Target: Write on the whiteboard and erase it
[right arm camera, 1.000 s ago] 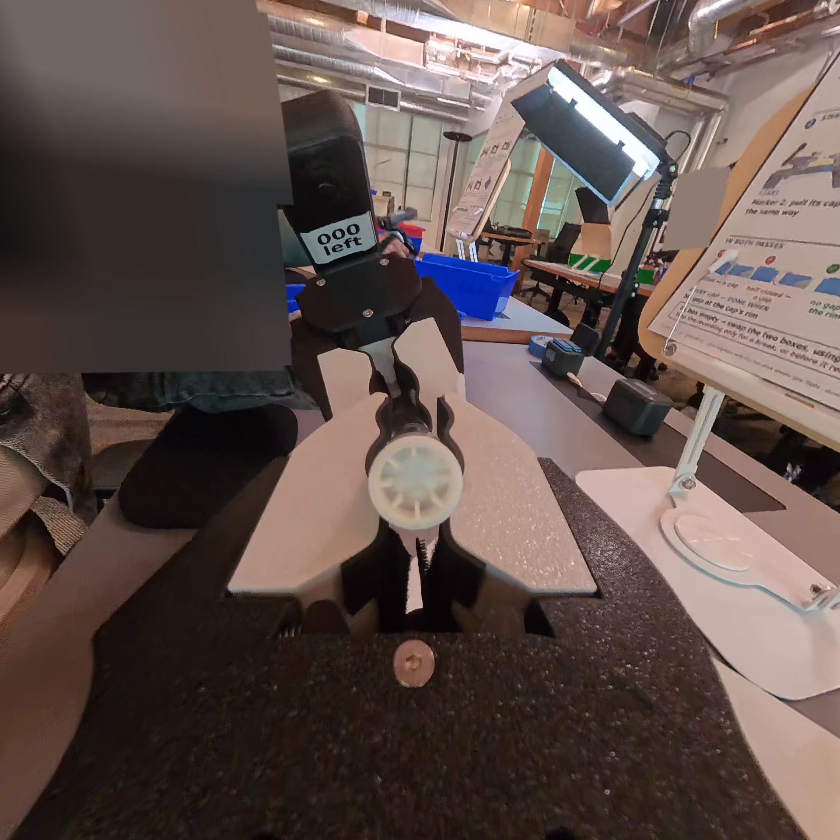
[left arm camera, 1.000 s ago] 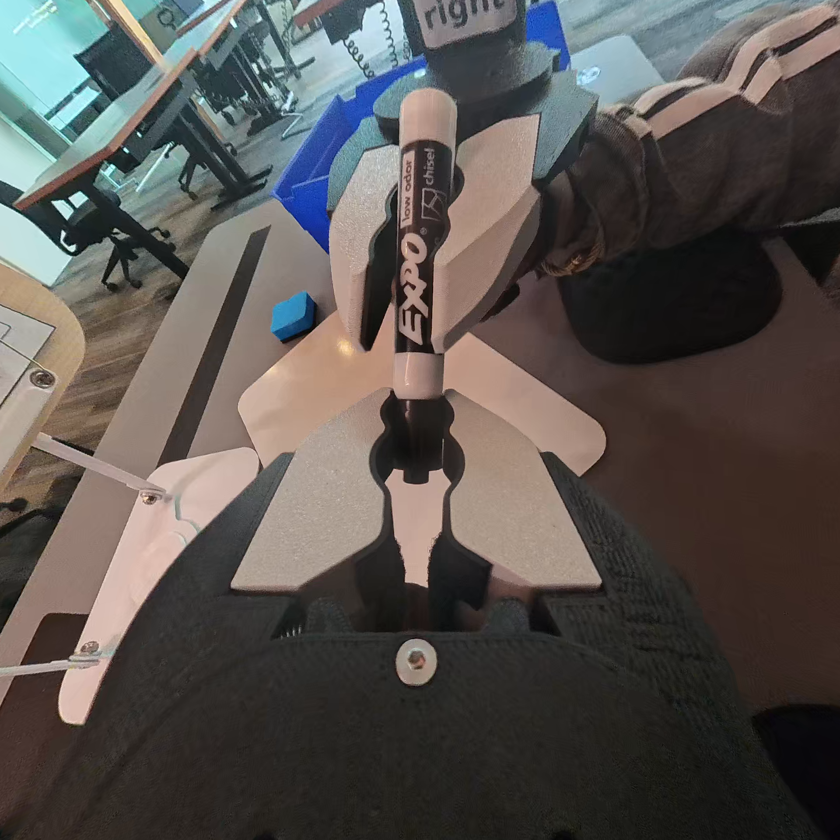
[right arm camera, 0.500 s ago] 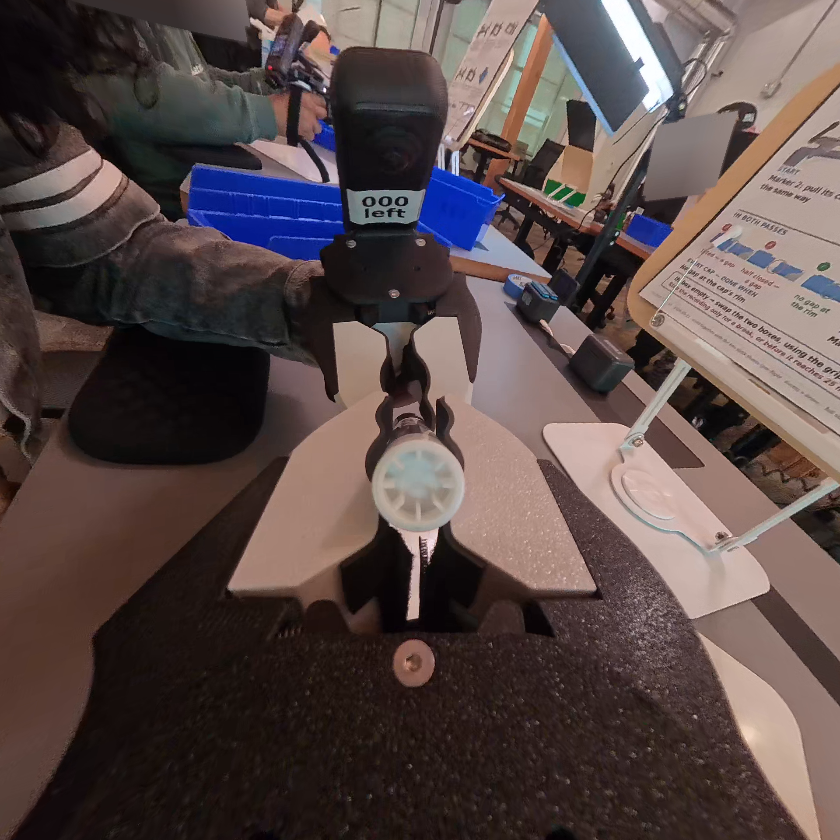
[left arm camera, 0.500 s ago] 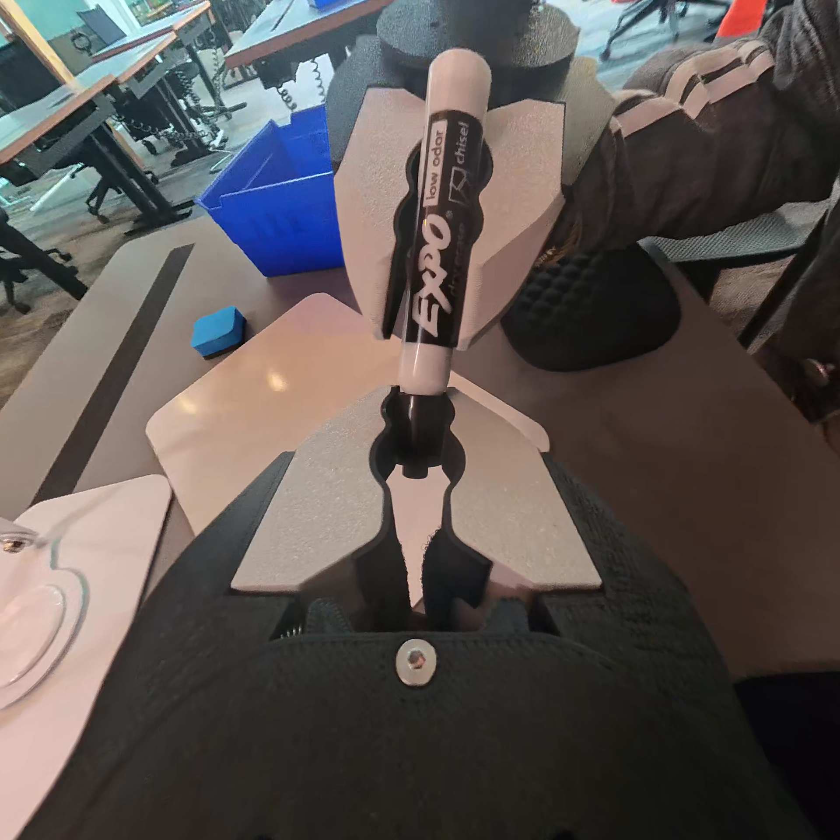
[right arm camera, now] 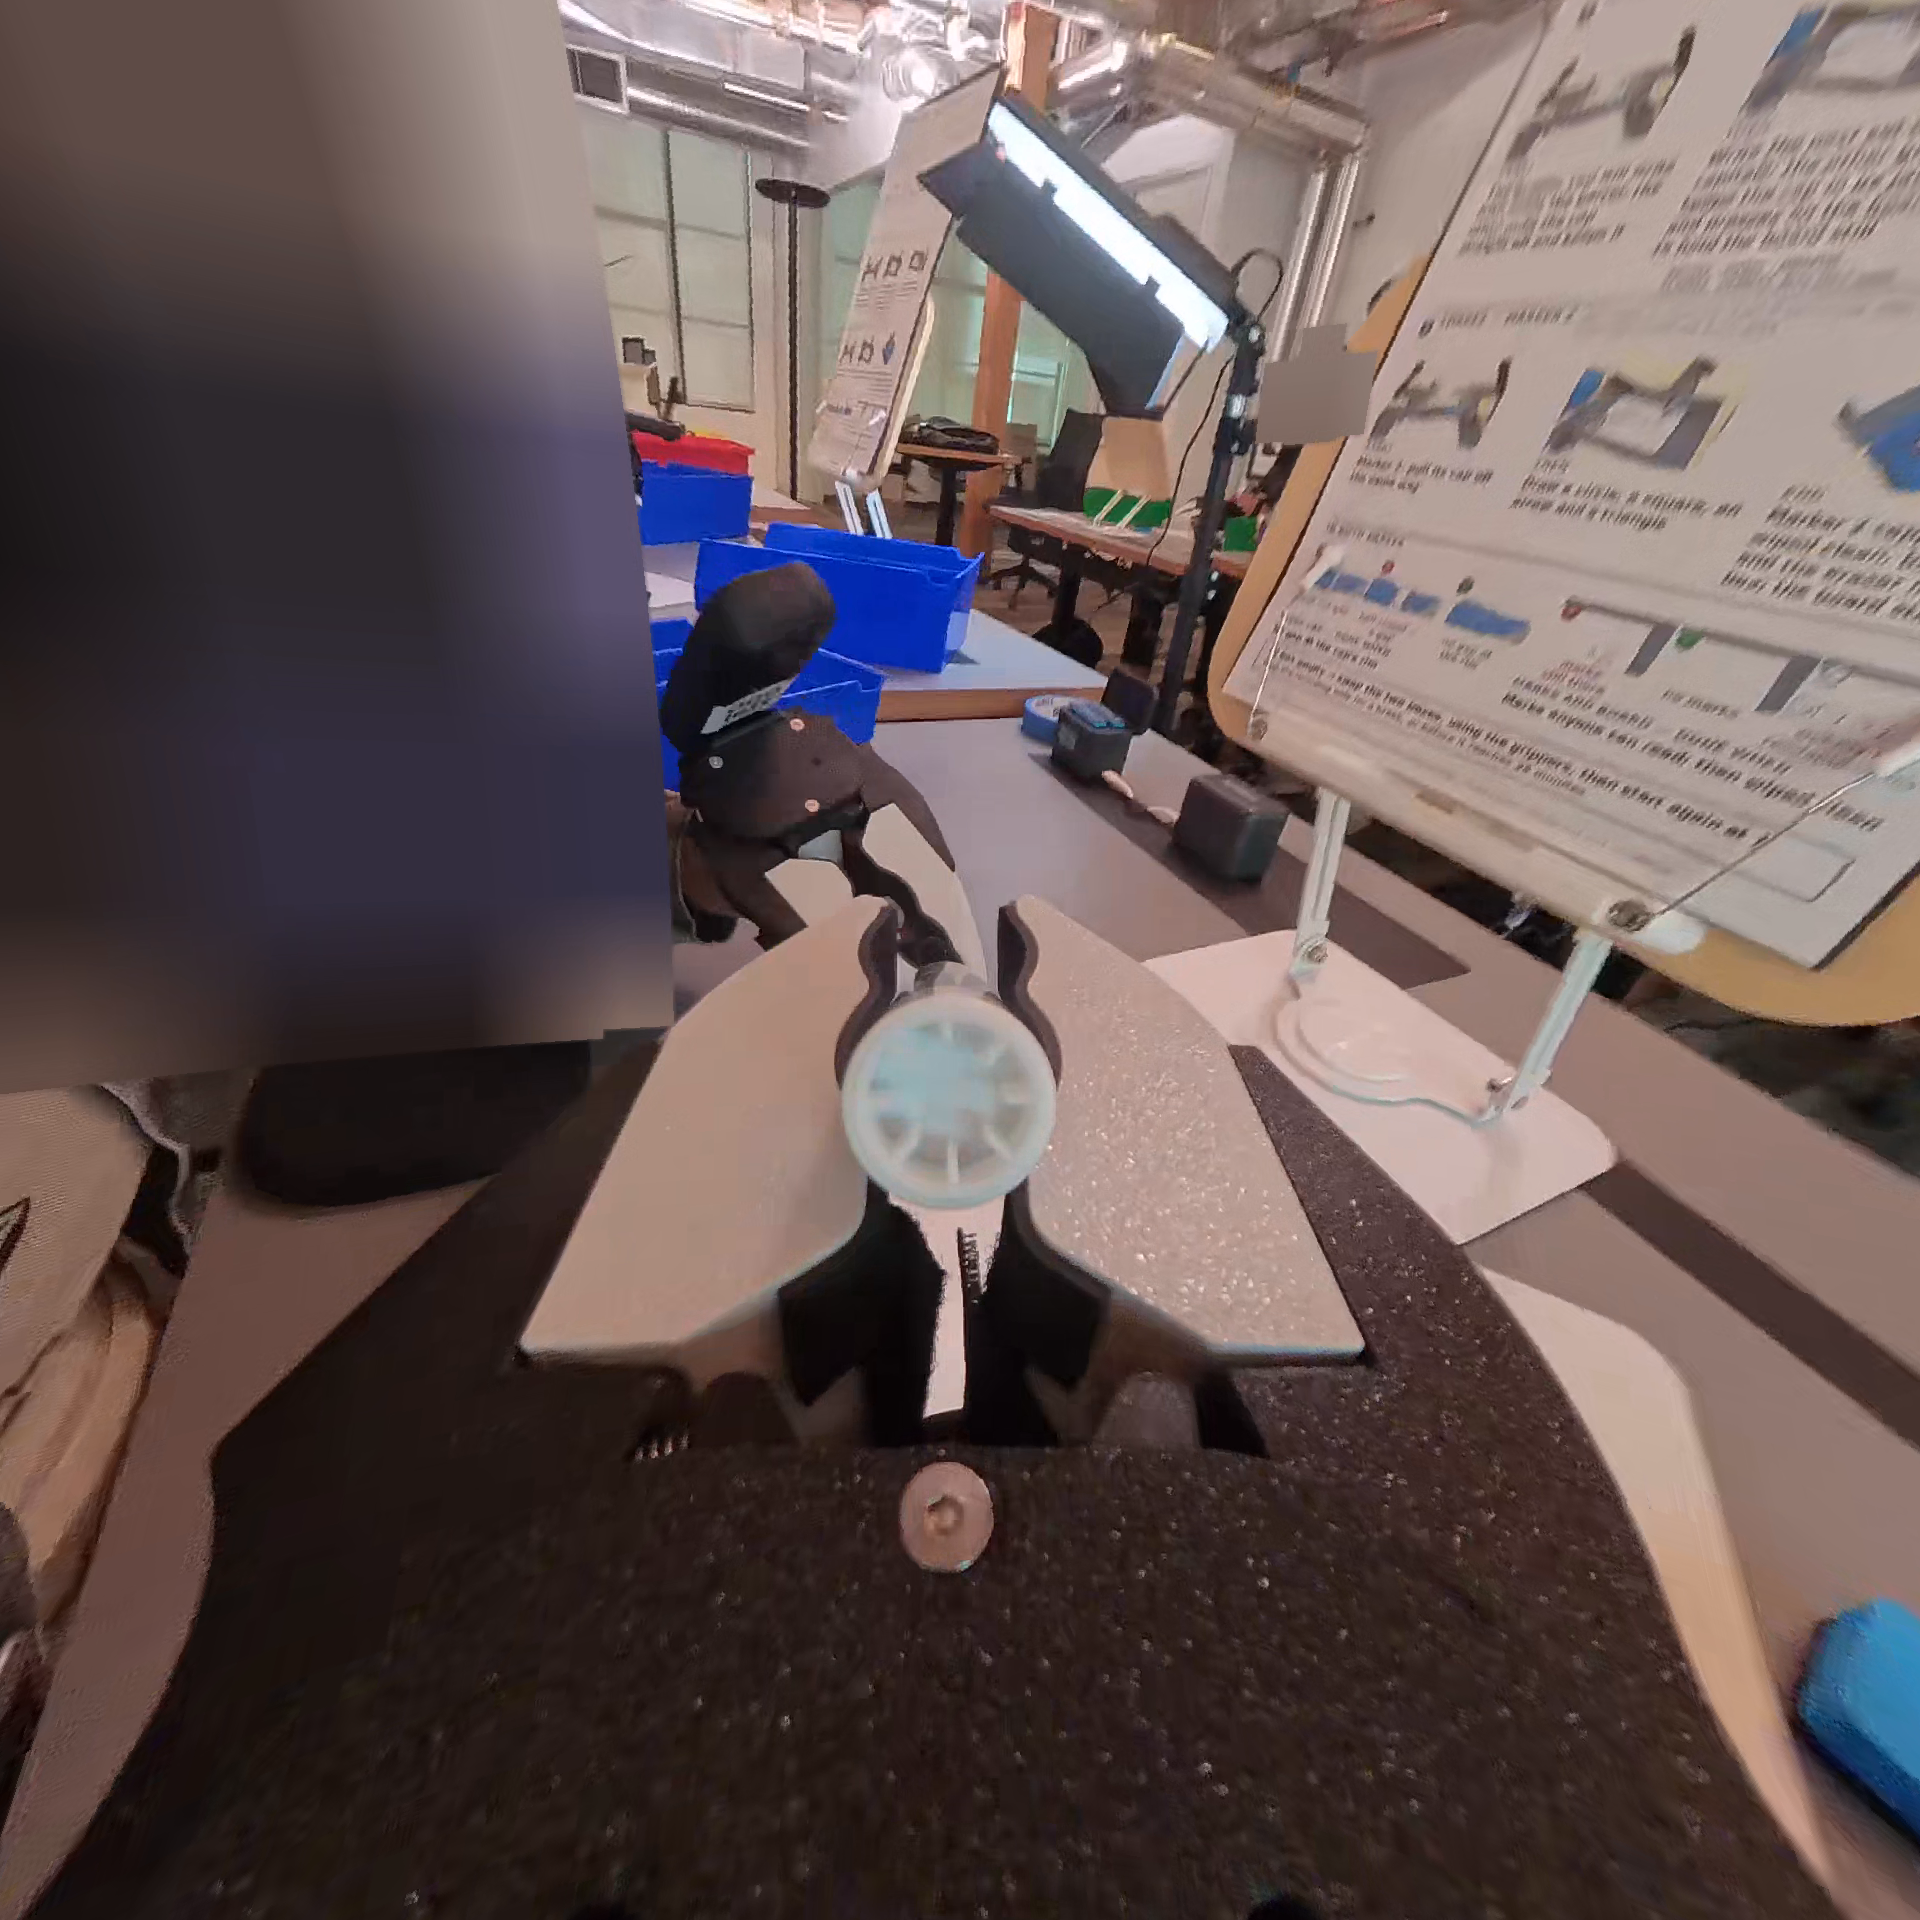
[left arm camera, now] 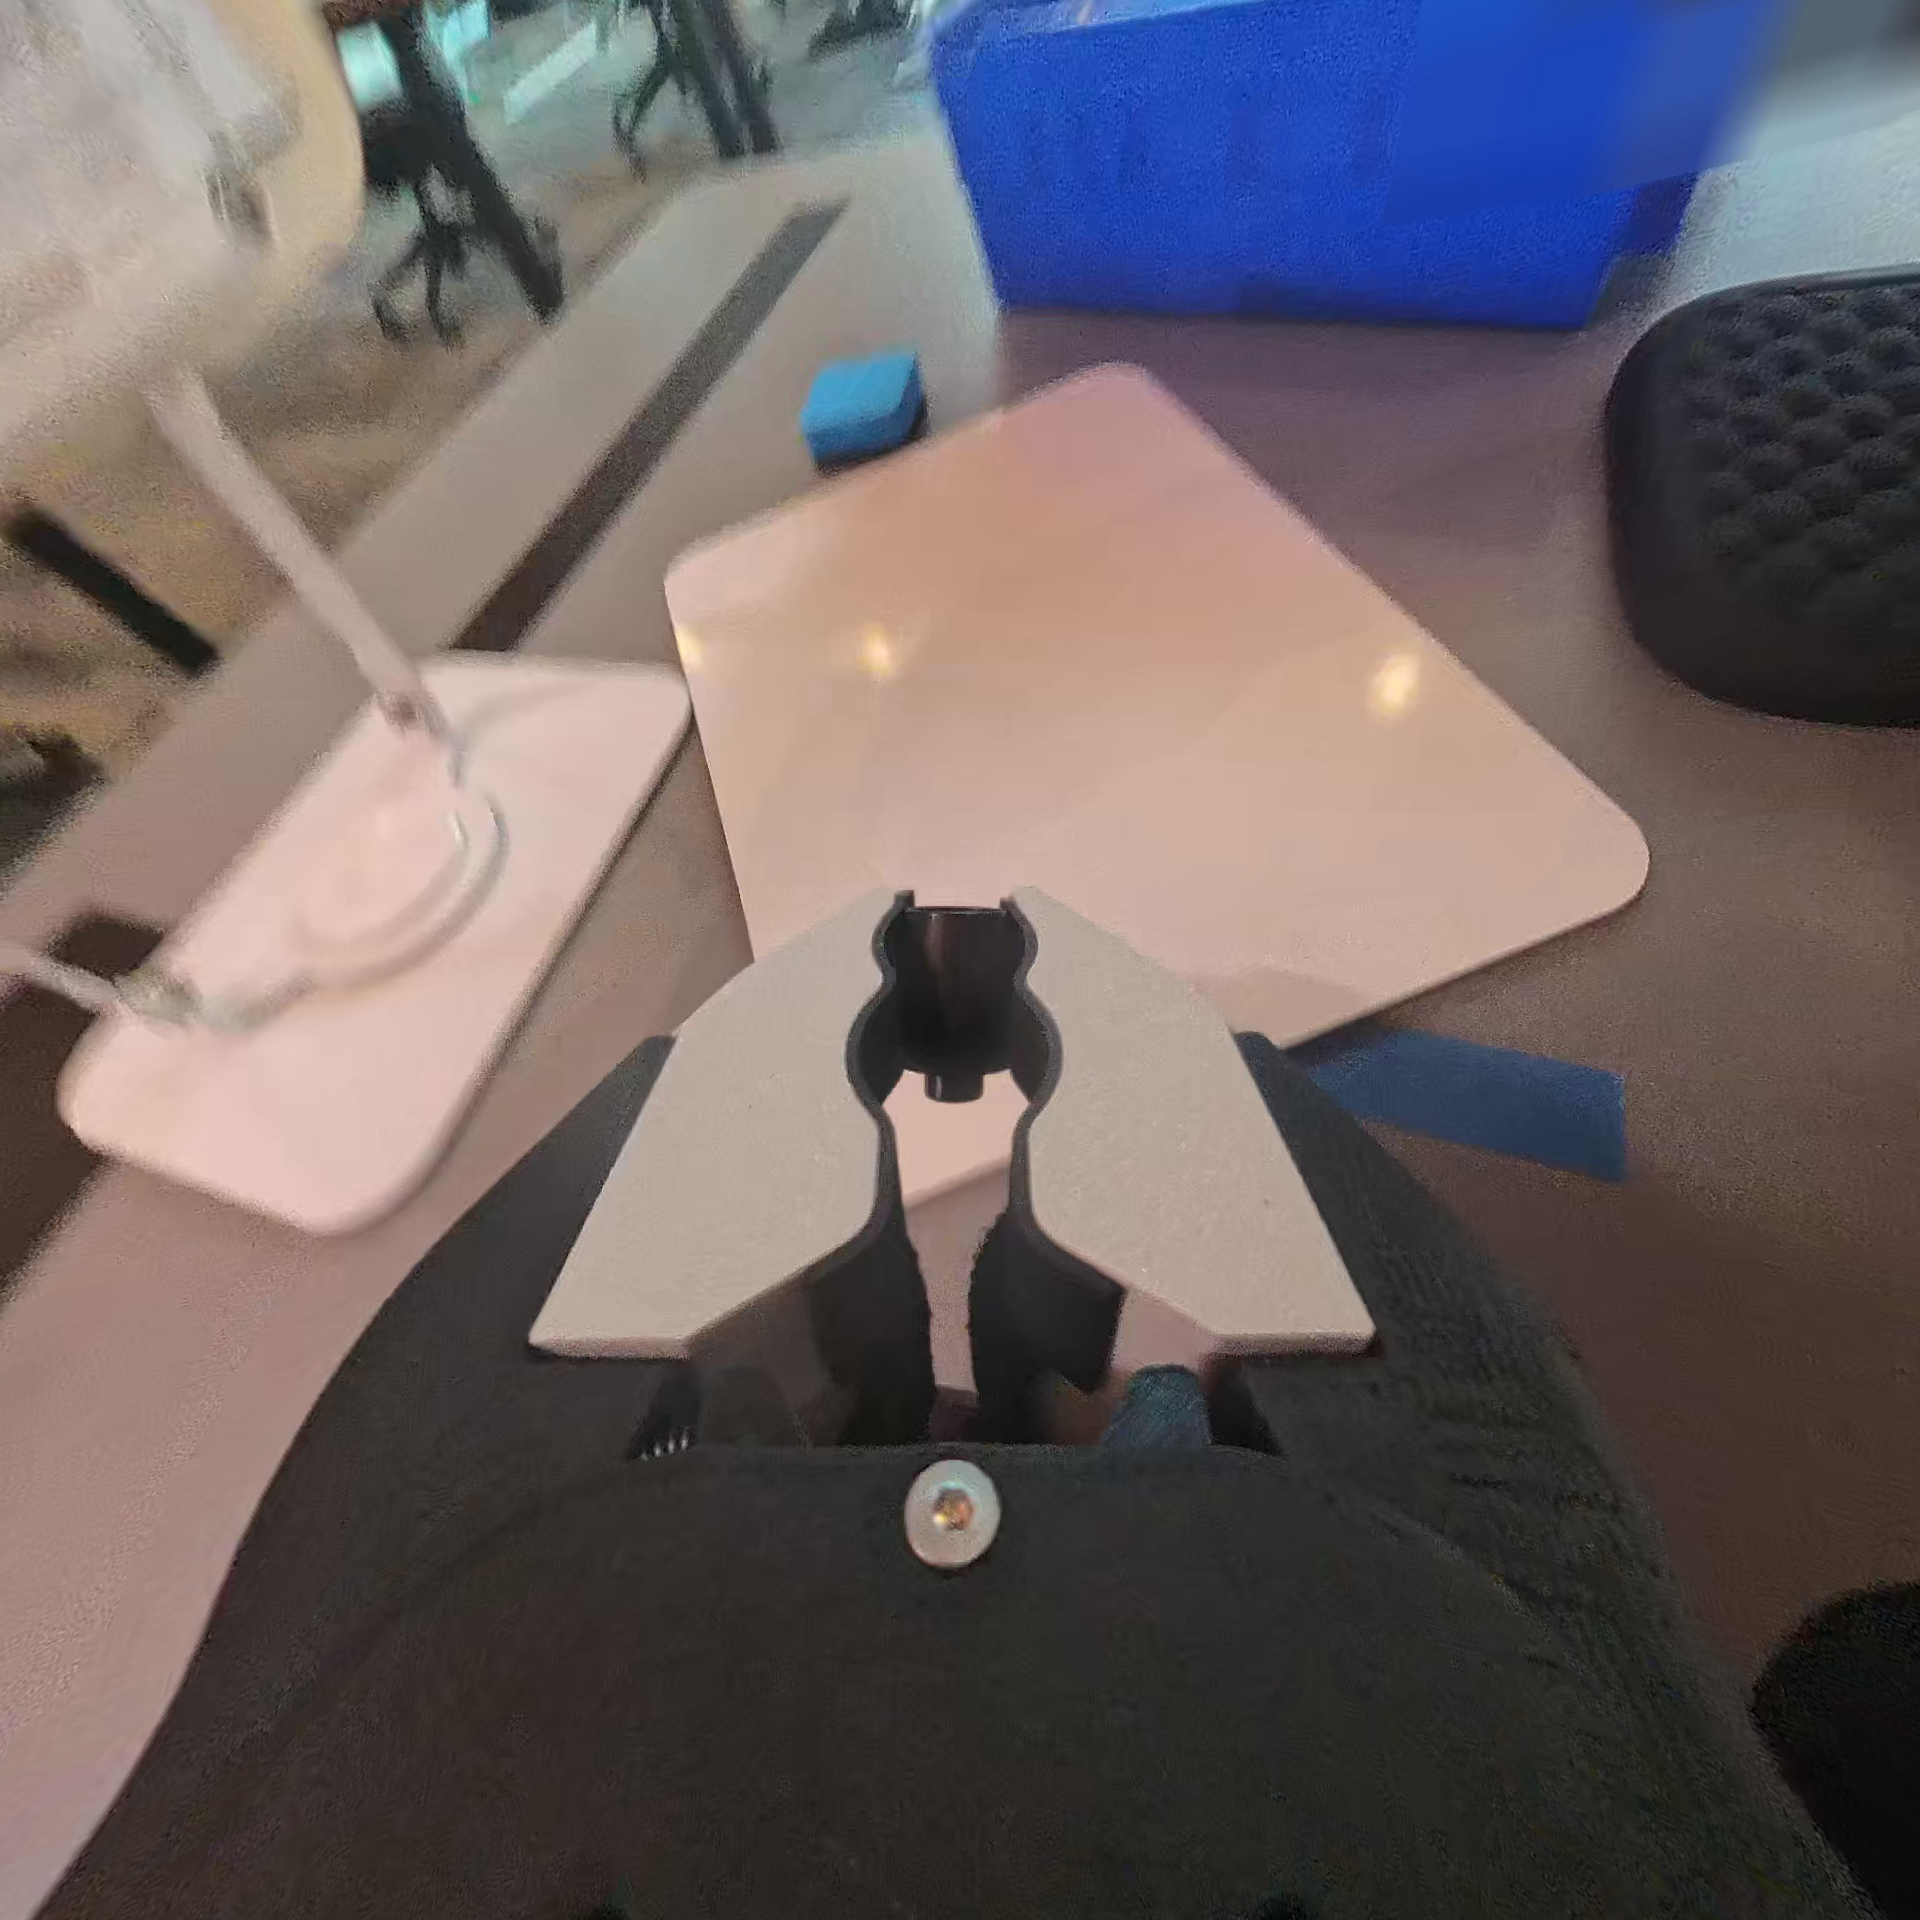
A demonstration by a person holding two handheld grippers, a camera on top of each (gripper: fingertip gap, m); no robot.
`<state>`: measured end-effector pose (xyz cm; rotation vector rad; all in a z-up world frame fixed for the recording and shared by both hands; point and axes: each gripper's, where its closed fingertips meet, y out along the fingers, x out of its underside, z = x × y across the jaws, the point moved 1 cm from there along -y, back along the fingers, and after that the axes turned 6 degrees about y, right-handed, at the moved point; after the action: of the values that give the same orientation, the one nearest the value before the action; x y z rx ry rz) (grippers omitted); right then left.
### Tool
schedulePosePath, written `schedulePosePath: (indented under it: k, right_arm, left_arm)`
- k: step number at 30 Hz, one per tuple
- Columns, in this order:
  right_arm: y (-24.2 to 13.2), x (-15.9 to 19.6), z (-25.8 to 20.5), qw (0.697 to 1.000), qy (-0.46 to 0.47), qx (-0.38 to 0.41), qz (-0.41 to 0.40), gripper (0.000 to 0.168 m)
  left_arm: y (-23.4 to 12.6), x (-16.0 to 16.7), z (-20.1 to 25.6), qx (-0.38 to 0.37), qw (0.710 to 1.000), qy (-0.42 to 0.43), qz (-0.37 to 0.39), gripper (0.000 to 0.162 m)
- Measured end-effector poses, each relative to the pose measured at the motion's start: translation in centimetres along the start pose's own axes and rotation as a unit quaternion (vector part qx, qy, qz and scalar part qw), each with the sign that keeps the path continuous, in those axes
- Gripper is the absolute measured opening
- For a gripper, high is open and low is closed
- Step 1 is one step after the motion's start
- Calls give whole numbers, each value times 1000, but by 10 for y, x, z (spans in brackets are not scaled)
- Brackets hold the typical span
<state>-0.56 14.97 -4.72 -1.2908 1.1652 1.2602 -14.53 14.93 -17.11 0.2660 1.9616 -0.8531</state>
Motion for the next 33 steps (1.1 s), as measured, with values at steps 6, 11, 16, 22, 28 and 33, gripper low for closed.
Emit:
schedulePosePath:
  k: [6, 11, 16, 22, 28, 33]
  right_arm:
    - [38, 47, 13, 995, -7, -31, -90, 19]
    - [75, 90, 20, 983, 41, -33, -176, 19]
    - [96, 121, 24, 973, 90, -20, -211, 19]
    - [97, 138, 26, 967, 107, -4, -230, 19]
    - [99, 144, 31, 966, 101, 5, -240, 19]
    - [100, 145, 34, 965, 97, 10, -243, 19]
  left_arm:
    - [5, 40, 9, 11, 997, -65, -30, 16]
    - [10, 55, 10, 6, 996, -58, -73, 16]
    - [12, 57, 13, 32, 995, -71, -65, 16]
    - [16, 60, 17, 53, 992, -77, -79, 16]
    - [19, 65, 23, 64, 991, -60, -104, 16]
    - [19, 65, 24, 67, 990, -61, -104, 16]
